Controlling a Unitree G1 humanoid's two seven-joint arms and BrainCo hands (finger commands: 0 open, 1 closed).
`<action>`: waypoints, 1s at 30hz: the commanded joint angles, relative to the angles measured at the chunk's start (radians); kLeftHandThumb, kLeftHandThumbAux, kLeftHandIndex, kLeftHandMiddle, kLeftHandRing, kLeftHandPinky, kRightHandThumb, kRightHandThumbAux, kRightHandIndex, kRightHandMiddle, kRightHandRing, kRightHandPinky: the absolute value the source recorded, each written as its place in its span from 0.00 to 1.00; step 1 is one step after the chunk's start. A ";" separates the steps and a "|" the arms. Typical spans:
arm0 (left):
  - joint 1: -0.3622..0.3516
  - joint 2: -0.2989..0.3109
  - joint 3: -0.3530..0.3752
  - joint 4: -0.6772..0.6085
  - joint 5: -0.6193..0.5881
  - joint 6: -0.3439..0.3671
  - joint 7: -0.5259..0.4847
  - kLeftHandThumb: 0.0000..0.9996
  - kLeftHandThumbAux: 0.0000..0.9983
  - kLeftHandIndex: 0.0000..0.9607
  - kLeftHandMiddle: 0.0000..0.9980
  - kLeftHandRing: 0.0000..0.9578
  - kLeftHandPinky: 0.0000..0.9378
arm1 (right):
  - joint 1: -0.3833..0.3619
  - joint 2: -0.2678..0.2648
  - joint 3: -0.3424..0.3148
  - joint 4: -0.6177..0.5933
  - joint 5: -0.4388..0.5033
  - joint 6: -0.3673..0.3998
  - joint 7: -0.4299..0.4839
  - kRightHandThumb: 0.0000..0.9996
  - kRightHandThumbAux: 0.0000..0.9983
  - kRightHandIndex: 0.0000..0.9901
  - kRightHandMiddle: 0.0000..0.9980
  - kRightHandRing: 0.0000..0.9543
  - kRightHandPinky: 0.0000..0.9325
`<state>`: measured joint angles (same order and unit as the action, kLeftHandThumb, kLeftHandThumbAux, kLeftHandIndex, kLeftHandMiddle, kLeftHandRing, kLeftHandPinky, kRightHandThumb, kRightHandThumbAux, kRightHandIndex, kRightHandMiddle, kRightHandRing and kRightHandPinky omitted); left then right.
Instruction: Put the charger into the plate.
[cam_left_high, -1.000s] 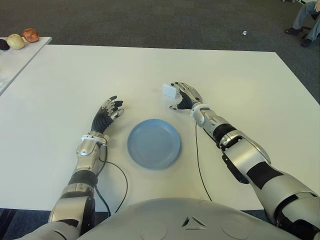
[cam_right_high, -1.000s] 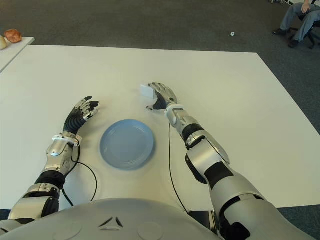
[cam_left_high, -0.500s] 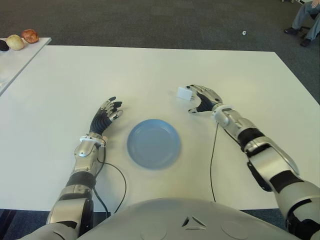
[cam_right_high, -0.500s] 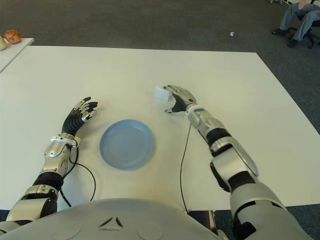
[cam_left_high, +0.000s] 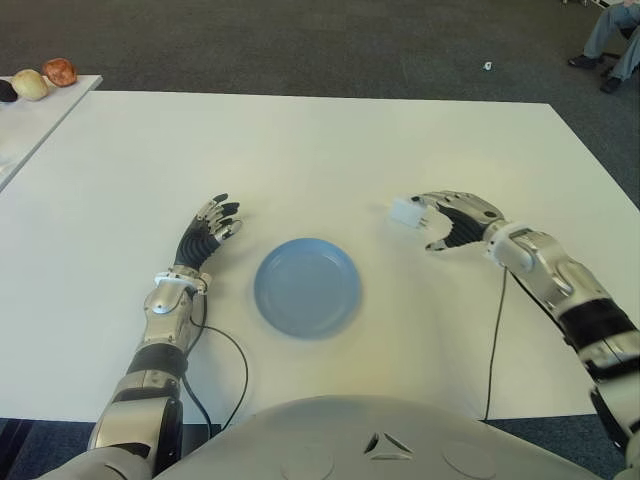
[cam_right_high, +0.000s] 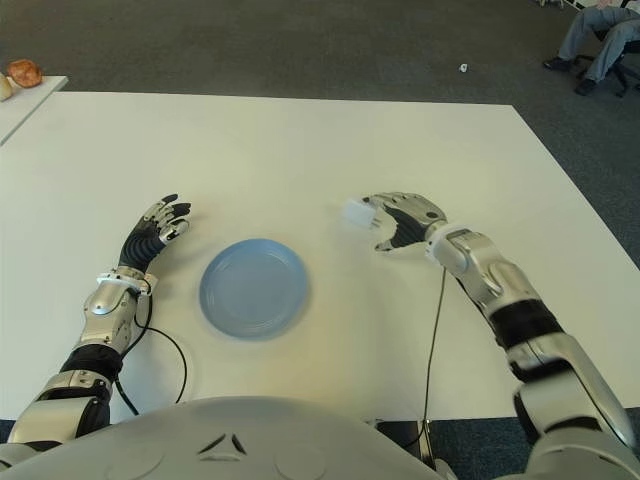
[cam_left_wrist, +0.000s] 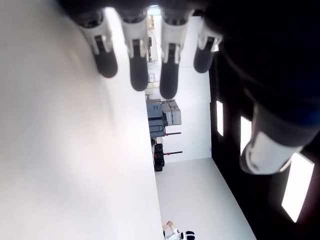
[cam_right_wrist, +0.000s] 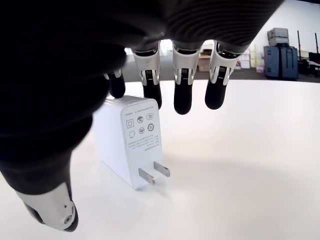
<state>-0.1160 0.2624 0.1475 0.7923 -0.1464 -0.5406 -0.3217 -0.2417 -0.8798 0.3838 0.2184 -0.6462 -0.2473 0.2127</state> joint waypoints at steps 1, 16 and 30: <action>0.030 0.007 -0.002 0.040 0.012 0.092 -0.004 0.00 0.61 0.12 0.20 0.16 0.10 | 0.198 -0.102 -0.060 -0.236 -0.018 0.101 0.155 0.00 0.75 0.12 0.16 0.15 0.17; 0.003 0.022 -0.002 0.056 0.014 0.122 -0.012 0.00 0.60 0.10 0.19 0.15 0.08 | 0.317 -0.055 -0.203 -0.428 0.010 0.168 0.182 0.00 0.77 0.15 0.19 0.16 0.16; -0.022 0.025 -0.005 0.084 0.018 0.121 -0.007 0.00 0.61 0.11 0.19 0.16 0.11 | 0.370 0.030 -0.278 -0.470 0.024 0.147 0.134 0.00 0.80 0.14 0.22 0.20 0.19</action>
<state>-0.1645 0.2944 0.1507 0.8391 -0.1458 -0.4705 -0.3217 0.1115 -0.8688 0.1179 -0.2630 -0.6272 -0.0834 0.3680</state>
